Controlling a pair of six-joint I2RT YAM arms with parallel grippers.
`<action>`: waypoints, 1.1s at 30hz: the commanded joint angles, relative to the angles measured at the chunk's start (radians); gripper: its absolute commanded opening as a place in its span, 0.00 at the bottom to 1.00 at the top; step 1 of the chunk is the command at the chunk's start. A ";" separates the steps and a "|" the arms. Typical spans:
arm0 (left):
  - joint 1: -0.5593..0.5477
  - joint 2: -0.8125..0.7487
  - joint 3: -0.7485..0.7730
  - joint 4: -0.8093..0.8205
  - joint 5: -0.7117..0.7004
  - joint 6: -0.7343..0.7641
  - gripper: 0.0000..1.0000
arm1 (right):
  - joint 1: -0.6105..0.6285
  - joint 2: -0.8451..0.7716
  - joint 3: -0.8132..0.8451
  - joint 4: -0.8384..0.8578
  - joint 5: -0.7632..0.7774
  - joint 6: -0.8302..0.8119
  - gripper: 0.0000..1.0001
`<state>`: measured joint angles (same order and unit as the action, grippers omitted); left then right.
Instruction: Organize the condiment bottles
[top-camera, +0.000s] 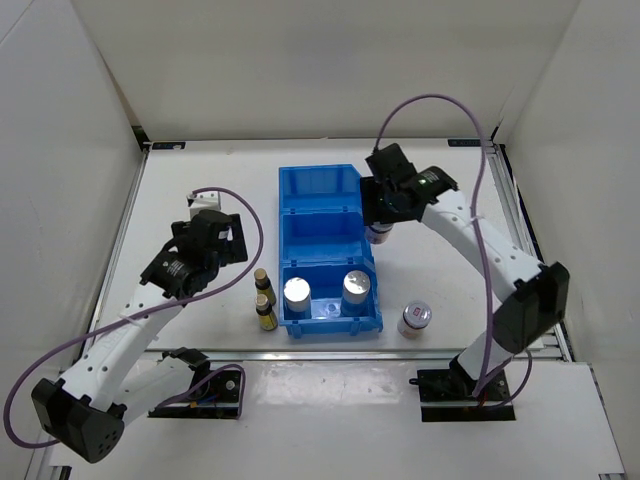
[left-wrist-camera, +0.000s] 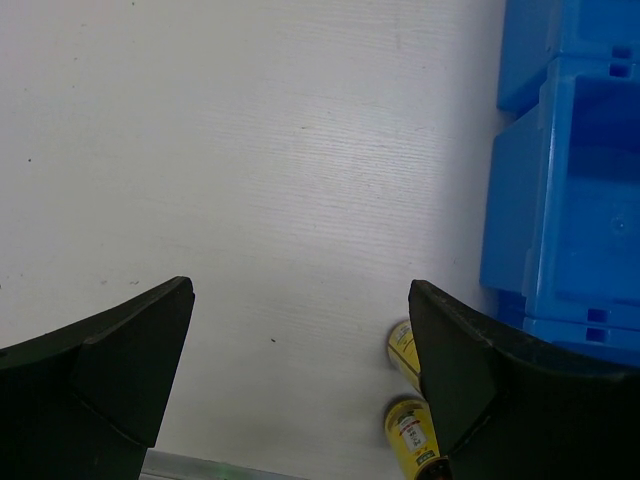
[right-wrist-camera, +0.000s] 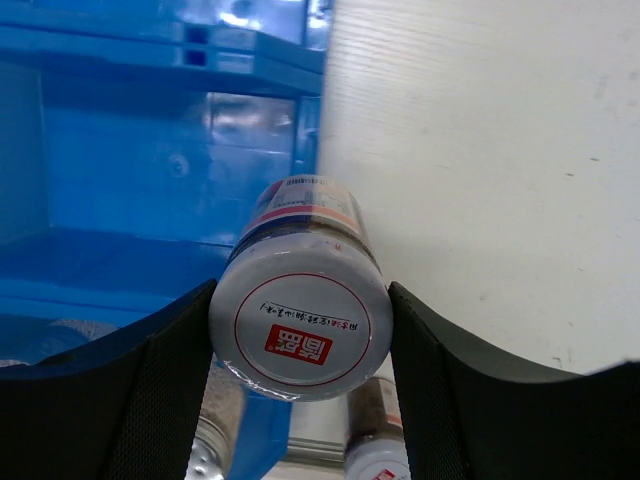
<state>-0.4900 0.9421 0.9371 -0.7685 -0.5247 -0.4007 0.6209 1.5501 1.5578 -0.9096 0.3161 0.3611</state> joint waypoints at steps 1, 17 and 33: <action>0.007 -0.002 0.023 0.020 0.022 0.000 0.99 | 0.040 0.054 0.099 0.069 -0.057 -0.033 0.00; 0.007 0.007 0.023 0.020 0.022 0.019 0.99 | 0.063 0.309 0.133 0.101 -0.095 -0.042 0.00; 0.007 0.017 0.023 0.029 0.031 0.019 0.99 | 0.042 0.175 0.114 0.075 0.035 -0.051 1.00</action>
<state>-0.4900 0.9634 0.9371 -0.7547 -0.5106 -0.3889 0.6857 1.8603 1.6417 -0.8341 0.2485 0.3195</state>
